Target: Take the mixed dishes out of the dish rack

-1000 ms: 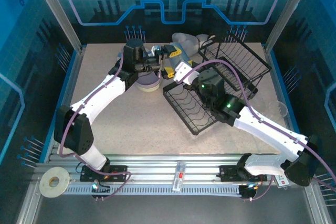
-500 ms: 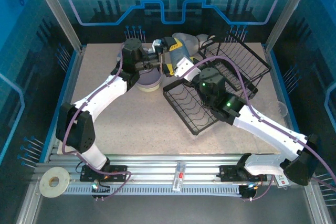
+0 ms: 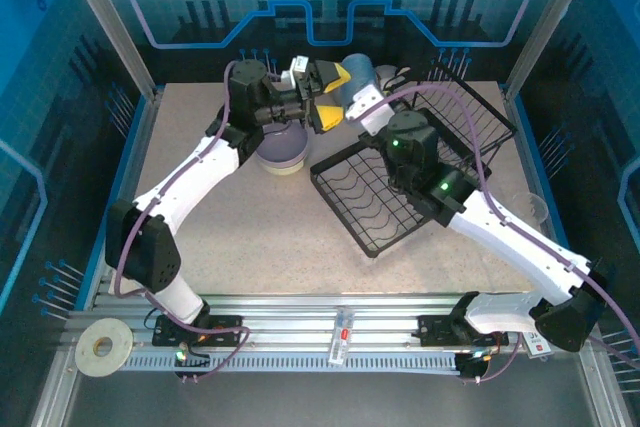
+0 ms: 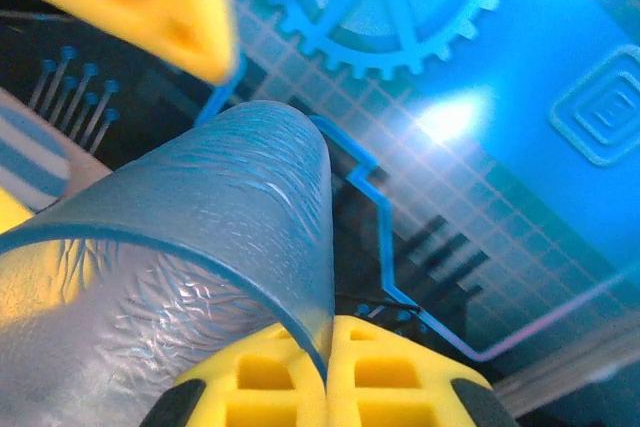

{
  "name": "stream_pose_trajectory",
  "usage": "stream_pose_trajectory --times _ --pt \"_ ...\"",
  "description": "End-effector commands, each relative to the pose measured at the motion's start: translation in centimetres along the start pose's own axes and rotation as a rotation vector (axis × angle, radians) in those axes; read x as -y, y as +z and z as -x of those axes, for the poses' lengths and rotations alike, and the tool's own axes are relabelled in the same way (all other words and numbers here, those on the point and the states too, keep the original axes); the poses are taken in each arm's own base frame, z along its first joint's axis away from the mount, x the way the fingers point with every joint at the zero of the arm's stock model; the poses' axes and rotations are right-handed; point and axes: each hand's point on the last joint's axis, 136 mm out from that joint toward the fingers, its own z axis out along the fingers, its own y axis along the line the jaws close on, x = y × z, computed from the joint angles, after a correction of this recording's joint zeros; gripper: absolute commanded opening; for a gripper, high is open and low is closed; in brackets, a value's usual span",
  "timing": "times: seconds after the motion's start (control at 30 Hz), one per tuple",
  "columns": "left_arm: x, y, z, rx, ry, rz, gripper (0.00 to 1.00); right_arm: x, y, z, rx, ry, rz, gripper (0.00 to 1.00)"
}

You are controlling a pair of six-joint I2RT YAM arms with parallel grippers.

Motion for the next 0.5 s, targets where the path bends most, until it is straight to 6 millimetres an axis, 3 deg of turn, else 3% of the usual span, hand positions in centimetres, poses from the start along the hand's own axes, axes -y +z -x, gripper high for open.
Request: stream_pose_trajectory --times 0.0,0.23,0.47 --pt "3.8 -1.2 -1.3 -0.009 0.199 -0.031 0.99 6.0 -1.9 1.2 -0.008 0.146 -0.131 0.0" --pt "6.0 -1.4 -1.1 0.007 0.363 -0.079 0.99 12.0 -5.0 0.9 -0.087 0.231 -0.26 0.0" --pt "7.1 0.2 -2.5 -0.03 0.585 -0.11 0.99 18.4 -9.6 -2.0 -0.201 0.358 -0.392 0.0"
